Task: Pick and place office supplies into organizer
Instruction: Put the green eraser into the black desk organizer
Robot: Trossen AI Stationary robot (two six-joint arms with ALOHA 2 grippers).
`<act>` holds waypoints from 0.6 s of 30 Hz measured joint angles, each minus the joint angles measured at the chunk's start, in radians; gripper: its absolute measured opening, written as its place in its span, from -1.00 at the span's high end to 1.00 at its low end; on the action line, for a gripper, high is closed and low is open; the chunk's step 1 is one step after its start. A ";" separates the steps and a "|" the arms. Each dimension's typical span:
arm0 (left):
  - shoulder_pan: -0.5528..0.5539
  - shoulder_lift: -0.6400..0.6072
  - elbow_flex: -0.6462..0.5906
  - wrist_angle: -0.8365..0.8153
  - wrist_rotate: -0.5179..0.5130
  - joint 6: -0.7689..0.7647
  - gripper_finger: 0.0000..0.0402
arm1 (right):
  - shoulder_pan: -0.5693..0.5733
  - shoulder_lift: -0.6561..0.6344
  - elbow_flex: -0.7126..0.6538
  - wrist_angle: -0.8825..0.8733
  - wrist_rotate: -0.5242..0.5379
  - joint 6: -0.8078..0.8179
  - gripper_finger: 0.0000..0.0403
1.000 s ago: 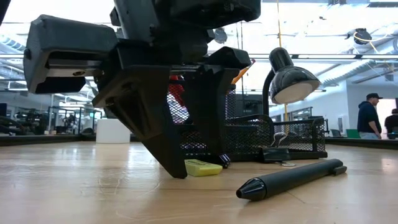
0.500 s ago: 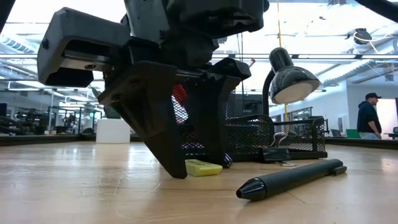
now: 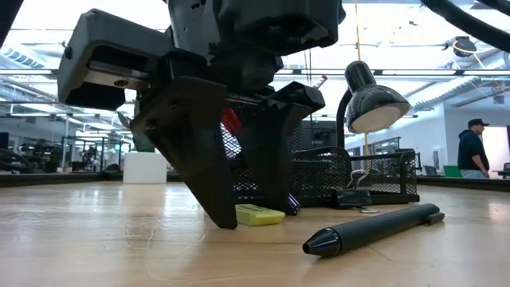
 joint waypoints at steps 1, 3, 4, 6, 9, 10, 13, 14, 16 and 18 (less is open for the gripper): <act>0.000 0.000 0.000 -0.006 0.002 0.000 -0.14 | 0.000 0.000 0.000 0.000 0.000 -0.001 0.39; 0.001 0.000 0.000 -0.013 0.013 0.000 -0.14 | 0.000 0.000 0.000 0.000 0.000 -0.007 0.39; 0.003 0.000 0.000 -0.015 0.021 0.001 -0.14 | 0.000 0.000 0.000 0.000 0.001 -0.008 0.39; 0.007 0.000 0.000 -0.017 0.033 0.003 -0.14 | 0.000 0.000 0.000 0.000 0.001 -0.008 0.39; 0.014 0.000 0.000 -0.019 0.040 0.009 -0.14 | 0.000 0.000 0.000 0.000 0.001 -0.008 0.39; 0.017 0.000 -0.001 -0.019 0.044 0.012 -0.14 | 0.000 0.000 0.000 0.000 0.001 -0.008 0.39; 0.025 0.001 -0.002 -0.013 0.049 0.022 -0.14 | 0.000 0.000 0.000 0.000 0.001 -0.008 0.39; 0.027 0.001 -0.002 -0.009 0.049 0.025 -0.14 | 0.000 0.000 0.000 0.000 0.001 -0.008 0.39; 0.030 0.001 -0.003 -0.003 0.049 0.033 -0.14 | 0.000 0.000 0.000 0.000 0.001 -0.008 0.39; 0.032 0.001 -0.003 0.004 0.049 0.035 -0.14 | 0.000 0.000 0.000 0.000 0.001 -0.008 0.39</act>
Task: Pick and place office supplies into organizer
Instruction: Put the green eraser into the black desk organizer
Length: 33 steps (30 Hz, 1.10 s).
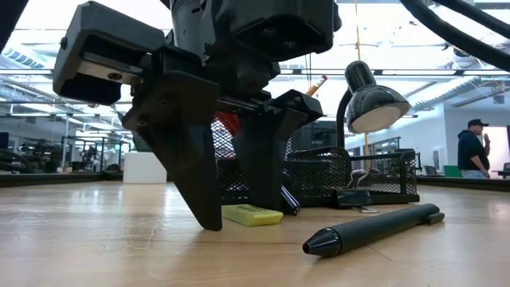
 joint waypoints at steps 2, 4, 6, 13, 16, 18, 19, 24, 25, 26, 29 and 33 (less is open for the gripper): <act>0.000 0.000 0.000 0.008 -0.004 0.001 -0.14 | 0.000 0.000 0.000 0.000 0.000 0.000 0.39; 0.000 0.000 0.000 0.014 -0.005 0.012 -0.14 | 0.000 0.000 0.000 0.000 0.000 0.000 0.39; 0.000 0.000 0.000 0.017 -0.009 0.015 -0.14 | 0.000 0.000 0.000 0.000 0.000 0.000 0.39; 0.000 0.000 0.000 0.026 -0.017 0.011 -0.06 | 0.000 0.000 0.000 0.004 0.000 -0.007 0.39; 0.000 0.000 0.000 0.032 -0.018 0.012 0.09 | 0.000 0.000 0.000 0.008 0.000 -0.007 0.39; 0.000 0.000 0.000 0.035 -0.017 0.016 0.20 | 0.000 0.000 0.000 0.008 0.000 -0.007 0.39; -0.001 0.000 0.000 0.035 -0.017 0.016 0.26 | 0.000 0.000 0.000 0.008 0.000 -0.007 0.39; -0.001 0.000 0.000 0.035 -0.017 0.017 0.48 | 0.000 0.000 0.000 0.008 0.000 -0.007 0.39; -0.002 0.000 0.000 0.036 -0.017 0.015 0.52 | 0.000 0.000 0.000 0.008 0.000 -0.007 0.39; -0.002 0.000 0.000 0.036 -0.017 0.011 0.55 | 0.000 0.000 0.000 0.008 0.000 -0.007 0.39; -0.002 -0.001 0.000 0.037 -0.019 -0.009 0.63 | 0.000 0.000 0.000 0.007 0.000 -0.007 0.39; -0.003 -0.001 0.000 0.038 -0.022 -0.034 0.67 | 0.000 0.000 0.000 0.007 0.000 -0.007 0.39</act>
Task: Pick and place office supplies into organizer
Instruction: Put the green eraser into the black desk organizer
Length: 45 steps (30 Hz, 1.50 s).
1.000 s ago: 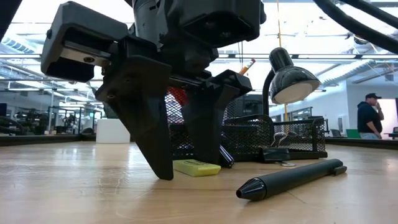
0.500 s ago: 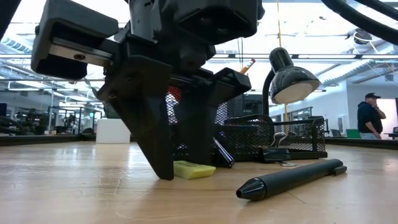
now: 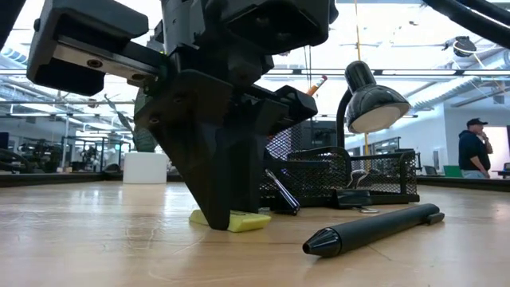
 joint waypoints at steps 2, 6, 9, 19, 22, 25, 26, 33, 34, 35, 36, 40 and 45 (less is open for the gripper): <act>-0.003 0.000 0.000 0.000 -0.003 -0.011 0.68 | 0.000 0.000 0.000 0.000 0.000 0.000 0.39; -0.009 -0.001 0.000 0.001 -0.020 -0.045 0.68 | 0.000 0.000 0.000 0.000 0.000 0.000 0.39; -0.021 -0.006 0.002 0.001 -0.063 -0.061 0.69 | 0.000 0.000 0.000 0.000 0.000 0.000 0.39; -0.050 0.004 0.089 -0.020 -0.197 -0.123 0.69 | 0.000 0.000 0.000 0.015 0.000 0.000 0.39; -0.054 0.002 0.107 -0.030 -0.187 -0.151 0.69 | 0.000 0.000 0.000 0.019 0.000 0.000 0.39; -0.057 0.002 0.118 -0.056 -0.177 -0.181 0.69 | 0.000 0.000 0.000 0.022 0.000 0.007 0.39; -0.059 0.002 0.123 -0.074 -0.176 -0.191 0.69 | 0.000 0.000 0.000 0.023 0.000 0.009 0.39; -0.085 0.001 0.181 -0.163 -0.176 -0.274 0.69 | 0.000 0.000 0.000 0.023 0.000 0.006 0.39; -0.090 0.001 0.191 -0.175 -0.181 -0.284 0.69 | 0.000 0.000 0.000 0.022 0.000 0.003 0.39; -0.094 0.001 0.203 -0.191 -0.188 -0.294 0.69 | 0.000 0.000 0.000 0.023 -0.001 0.003 0.39; -0.099 0.000 0.215 -0.205 -0.190 -0.303 0.69 | 0.000 0.000 0.000 0.024 -0.001 0.003 0.39; -0.113 -0.002 0.257 -0.234 -0.192 -0.361 0.69 | 0.000 0.000 0.000 0.047 -0.002 -0.001 0.39; -0.142 -0.003 0.315 -0.320 -0.249 -0.439 0.69 | 0.000 0.000 0.000 0.091 -0.002 -0.019 0.39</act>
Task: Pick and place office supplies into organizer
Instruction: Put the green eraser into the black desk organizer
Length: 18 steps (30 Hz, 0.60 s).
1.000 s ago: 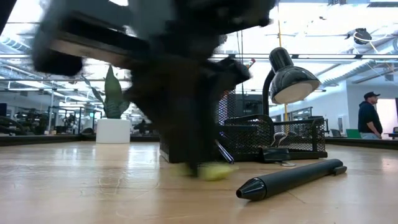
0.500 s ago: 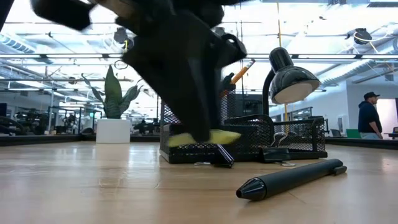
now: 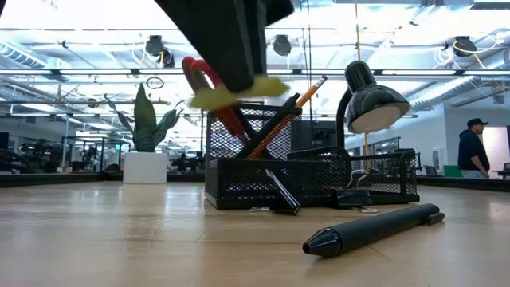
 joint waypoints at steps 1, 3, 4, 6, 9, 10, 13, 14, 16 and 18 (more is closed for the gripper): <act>-0.006 0.000 0.006 -0.008 -0.003 -0.019 0.69 | 0.000 0.000 0.000 0.011 0.000 -0.002 0.39; -0.021 0.000 0.021 -0.038 -0.004 -0.058 0.69 | 0.000 0.000 0.000 0.030 0.001 -0.015 0.39; -0.029 0.000 0.029 -0.057 -0.004 -0.081 0.69 | 0.000 0.000 0.000 0.039 0.001 -0.017 0.39; -0.045 -0.001 0.045 -0.082 -0.010 -0.129 0.69 | 0.000 0.000 0.000 0.060 0.001 -0.019 0.39; -0.072 -0.001 0.061 -0.124 -0.026 -0.206 0.69 | 0.000 0.000 0.000 0.085 0.002 -0.029 0.39; -0.080 -0.001 0.067 -0.129 -0.027 -0.227 0.69 | 0.000 -0.002 0.000 0.086 0.002 -0.039 0.39; -0.106 -0.001 0.085 -0.126 -0.030 -0.287 0.69 | 0.000 -0.008 0.000 0.086 0.006 -0.049 0.39; -0.113 -0.001 0.090 -0.127 -0.031 -0.303 0.69 | 0.000 -0.012 0.000 0.087 0.006 -0.049 0.39; -0.130 -0.001 0.098 -0.131 -0.043 -0.335 0.69 | -0.001 -0.016 0.000 0.088 0.007 -0.054 0.39; -0.144 -0.001 0.112 -0.156 -0.059 -0.368 0.69 | 0.000 -0.022 0.000 0.089 0.029 -0.068 0.39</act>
